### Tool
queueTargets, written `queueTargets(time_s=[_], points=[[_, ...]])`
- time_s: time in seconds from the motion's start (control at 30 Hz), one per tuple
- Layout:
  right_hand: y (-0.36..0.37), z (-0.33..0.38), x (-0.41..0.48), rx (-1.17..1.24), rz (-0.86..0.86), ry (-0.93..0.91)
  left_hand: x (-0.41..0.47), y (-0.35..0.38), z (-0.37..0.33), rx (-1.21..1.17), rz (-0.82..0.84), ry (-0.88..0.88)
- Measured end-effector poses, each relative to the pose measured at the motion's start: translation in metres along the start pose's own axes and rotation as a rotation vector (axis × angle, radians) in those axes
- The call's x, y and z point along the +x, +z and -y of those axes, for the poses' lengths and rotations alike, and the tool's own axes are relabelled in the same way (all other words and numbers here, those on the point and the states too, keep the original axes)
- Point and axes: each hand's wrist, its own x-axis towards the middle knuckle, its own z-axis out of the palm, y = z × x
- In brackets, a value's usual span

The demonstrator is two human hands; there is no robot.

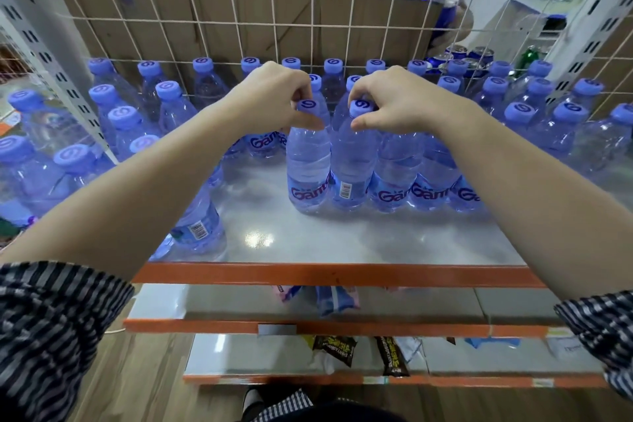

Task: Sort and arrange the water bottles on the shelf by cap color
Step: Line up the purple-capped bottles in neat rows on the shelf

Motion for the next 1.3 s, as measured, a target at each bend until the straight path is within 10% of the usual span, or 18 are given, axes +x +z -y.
queueTargets(time_s=[0.4, 0.73, 1.3], points=[[-0.001, 0.006, 0.0, -0.006, 0.013, 0.023, -0.005, 0.002, -0.01, 0.081, -0.01, -0.012], [0.003, 0.063, 0.032, 0.148, -0.374, -0.135, -0.05, -0.042, 0.023, 0.073, -0.194, 0.063], [0.044, 0.184, 0.155, 0.229, -0.135, -0.16, -0.104, -0.099, 0.18, -0.014, -0.013, 0.042]])
